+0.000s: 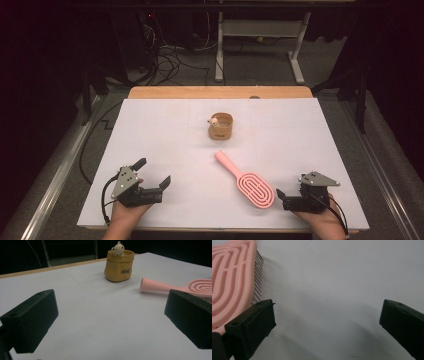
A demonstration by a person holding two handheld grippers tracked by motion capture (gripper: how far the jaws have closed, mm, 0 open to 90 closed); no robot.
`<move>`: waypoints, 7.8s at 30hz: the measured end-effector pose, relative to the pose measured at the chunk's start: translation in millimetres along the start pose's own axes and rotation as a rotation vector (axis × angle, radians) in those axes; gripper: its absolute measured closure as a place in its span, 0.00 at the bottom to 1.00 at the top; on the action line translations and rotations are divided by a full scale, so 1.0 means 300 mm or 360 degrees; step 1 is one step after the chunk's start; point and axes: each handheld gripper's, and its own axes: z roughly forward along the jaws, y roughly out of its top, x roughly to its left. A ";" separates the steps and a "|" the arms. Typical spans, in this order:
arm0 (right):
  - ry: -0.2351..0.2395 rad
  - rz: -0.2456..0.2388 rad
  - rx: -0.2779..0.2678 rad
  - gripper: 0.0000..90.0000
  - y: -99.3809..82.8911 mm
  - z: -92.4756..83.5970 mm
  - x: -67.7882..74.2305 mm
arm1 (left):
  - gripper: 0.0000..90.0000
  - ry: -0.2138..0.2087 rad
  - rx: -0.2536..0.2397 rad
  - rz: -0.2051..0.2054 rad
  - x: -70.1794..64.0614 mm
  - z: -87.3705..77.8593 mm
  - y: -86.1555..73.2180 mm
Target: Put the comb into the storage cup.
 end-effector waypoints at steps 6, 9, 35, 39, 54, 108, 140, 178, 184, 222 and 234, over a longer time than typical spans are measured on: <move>0.0024 0.0019 -0.0003 0.00 -0.001 -0.006 -0.006 | 0.00 -0.0001 0.0002 -0.0001 0.001 0.001 0.000; 0.0033 0.0024 -0.0047 0.00 0.009 -0.026 -0.001 | 0.00 -0.0001 0.0001 -0.0003 0.002 0.001 0.000; 0.0273 -0.0149 -0.0133 0.00 0.079 -0.040 0.187 | 0.00 0.0001 -0.0001 0.0003 0.001 0.004 0.000; 0.0287 -0.0165 -0.0109 0.00 0.084 -0.027 0.209 | 0.00 -0.0011 0.0004 -0.0007 -0.001 0.007 0.000; 0.0323 -0.0197 0.0214 0.01 0.166 0.044 0.221 | 0.00 -0.0023 0.0004 -0.0012 -0.001 0.006 -0.006; 0.0261 -0.0380 0.0663 0.22 0.257 0.118 0.301 | 0.00 -0.0051 -0.0022 -0.0009 -0.008 0.005 0.001; 0.0371 -0.0433 0.0590 0.23 0.323 0.061 0.276 | 0.00 -0.0019 -0.0123 0.0092 -0.067 0.142 0.183; 0.0624 -0.0565 0.0532 0.23 0.384 0.141 0.382 | 0.00 0.0049 0.0222 0.0789 -0.220 0.242 0.014; 0.0623 -0.0593 0.0547 0.23 0.383 0.144 0.389 | 0.00 0.0087 0.0223 0.0901 -0.242 0.248 0.009; 0.0671 -0.0693 0.0604 0.23 0.408 0.199 0.466 | 0.00 0.0242 0.0354 0.1378 -0.305 0.261 -0.010; 0.0675 -0.0693 0.0600 0.23 0.410 0.194 0.464 | 0.08 0.0262 0.0365 0.1454 -0.317 0.263 -0.022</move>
